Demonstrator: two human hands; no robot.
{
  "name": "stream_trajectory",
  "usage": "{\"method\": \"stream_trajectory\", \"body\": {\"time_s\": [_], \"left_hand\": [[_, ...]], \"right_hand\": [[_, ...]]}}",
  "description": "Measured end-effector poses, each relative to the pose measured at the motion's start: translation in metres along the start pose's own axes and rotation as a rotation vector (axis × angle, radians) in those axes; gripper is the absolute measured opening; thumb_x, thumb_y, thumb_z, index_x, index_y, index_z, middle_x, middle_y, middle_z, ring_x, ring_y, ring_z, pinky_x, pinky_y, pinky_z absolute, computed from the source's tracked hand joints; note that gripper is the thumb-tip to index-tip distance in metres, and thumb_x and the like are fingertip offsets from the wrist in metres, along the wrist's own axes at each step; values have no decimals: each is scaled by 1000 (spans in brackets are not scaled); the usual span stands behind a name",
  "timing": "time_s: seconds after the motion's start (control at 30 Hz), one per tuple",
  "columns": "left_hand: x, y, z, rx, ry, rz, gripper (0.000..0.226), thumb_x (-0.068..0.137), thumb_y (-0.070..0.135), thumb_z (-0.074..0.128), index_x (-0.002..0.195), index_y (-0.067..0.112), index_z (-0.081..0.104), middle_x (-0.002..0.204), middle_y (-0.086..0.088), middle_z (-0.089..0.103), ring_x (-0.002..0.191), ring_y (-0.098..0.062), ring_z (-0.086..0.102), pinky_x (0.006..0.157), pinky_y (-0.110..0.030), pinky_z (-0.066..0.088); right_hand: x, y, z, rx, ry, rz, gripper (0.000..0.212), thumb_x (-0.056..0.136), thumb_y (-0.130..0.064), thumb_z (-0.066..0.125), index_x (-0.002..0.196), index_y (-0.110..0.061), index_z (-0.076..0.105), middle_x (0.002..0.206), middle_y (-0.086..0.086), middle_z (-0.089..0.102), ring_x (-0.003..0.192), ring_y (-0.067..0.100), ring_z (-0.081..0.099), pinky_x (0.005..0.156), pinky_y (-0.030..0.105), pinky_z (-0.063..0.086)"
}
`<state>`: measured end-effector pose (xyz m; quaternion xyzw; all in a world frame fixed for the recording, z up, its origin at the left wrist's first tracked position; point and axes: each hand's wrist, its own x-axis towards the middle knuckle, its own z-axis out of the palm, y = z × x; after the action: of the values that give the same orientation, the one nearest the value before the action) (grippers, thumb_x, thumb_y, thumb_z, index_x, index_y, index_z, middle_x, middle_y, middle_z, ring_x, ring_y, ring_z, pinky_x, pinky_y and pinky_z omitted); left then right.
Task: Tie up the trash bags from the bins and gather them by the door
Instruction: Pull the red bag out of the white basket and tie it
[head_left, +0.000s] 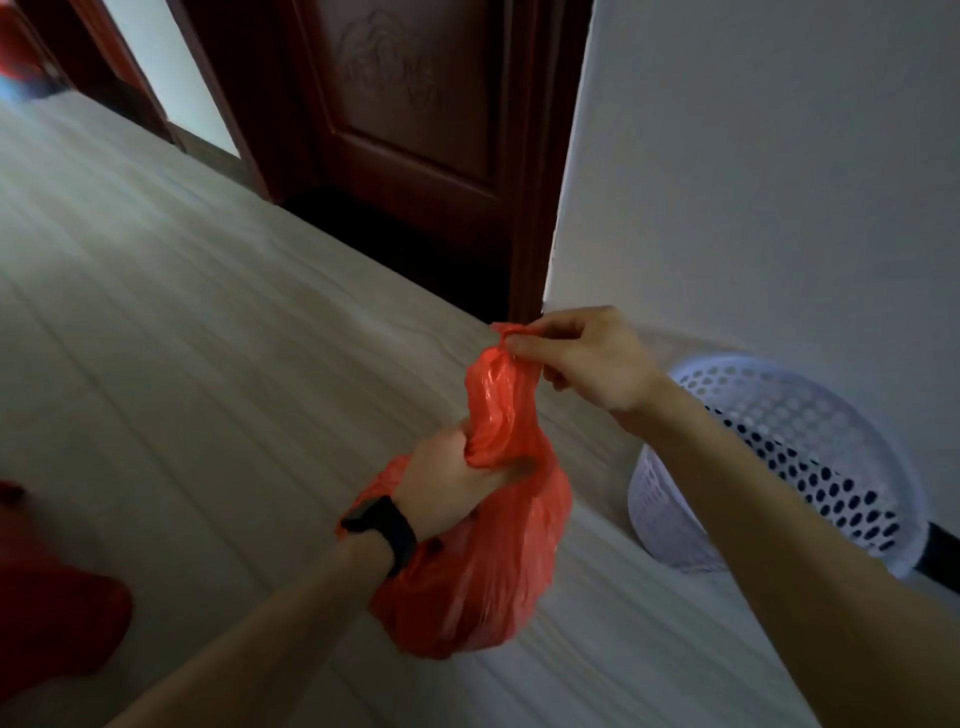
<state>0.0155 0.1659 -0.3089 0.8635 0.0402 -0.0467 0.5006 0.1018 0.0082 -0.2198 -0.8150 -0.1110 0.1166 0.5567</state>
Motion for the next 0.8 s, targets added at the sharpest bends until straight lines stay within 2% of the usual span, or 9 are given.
{"method": "stream_trajectory", "body": {"time_s": [0.07,0.17,0.23,0.3,0.37,0.43,0.53,0.6,0.8], "left_hand": [[7,-1,-2,28,-2,0,46,72,61,72,71,15,66,58,12,63,58,3,58,61,-26,44],[13,2,-10,-101,10,-55,28,81,42,76,77,15,73,65,4,70,60,-5,65,58,-25,48],[18,3,-14,-227,28,-127,21,81,36,78,79,15,73,67,5,73,62,-5,68,57,-20,50],[24,4,-16,-288,41,-155,21,79,34,80,68,20,69,55,13,66,52,-1,62,53,-14,44],[32,2,-17,-299,44,-151,28,76,39,81,56,27,65,49,15,58,47,-2,54,52,-17,40],[37,3,-21,-300,-3,-137,35,77,40,80,51,29,59,46,14,51,43,-3,47,52,-19,37],[38,0,-34,-228,-92,-147,39,81,41,76,46,33,60,44,16,49,42,0,47,52,-18,37],[38,-5,-42,-192,-122,-157,43,82,43,75,43,34,58,44,15,46,42,-1,44,50,-17,37],[42,-16,-50,-205,-152,-169,37,84,42,72,60,24,50,49,12,46,45,-4,44,49,-14,38]], "right_hand": [[0,-2,-3,60,17,-21,9,83,-23,75,80,-15,78,67,6,68,54,10,51,55,30,43],[-8,12,3,191,94,-17,9,85,-26,72,89,-20,76,76,-3,72,63,6,57,59,25,45],[-21,39,19,171,160,29,40,76,-46,70,112,-28,69,106,-8,71,92,5,62,81,30,49],[-38,72,40,-74,53,88,85,67,-68,66,142,-38,44,150,-6,44,137,14,40,113,43,34],[-48,97,61,-346,-122,86,105,66,-76,61,154,-42,15,165,-10,11,151,14,6,122,45,12],[-48,111,76,-430,-140,-1,101,69,-77,56,154,-43,13,165,-13,11,151,12,4,122,44,11],[-39,122,90,-453,-27,-226,67,87,-60,49,145,-29,43,149,-4,48,141,20,37,113,49,32],[-37,128,95,-455,-19,-370,50,94,-48,49,134,-19,53,134,2,60,125,20,51,104,45,42],[-35,132,103,-546,61,-475,35,100,-34,40,128,-14,49,102,8,66,85,23,61,73,32,47]]}}
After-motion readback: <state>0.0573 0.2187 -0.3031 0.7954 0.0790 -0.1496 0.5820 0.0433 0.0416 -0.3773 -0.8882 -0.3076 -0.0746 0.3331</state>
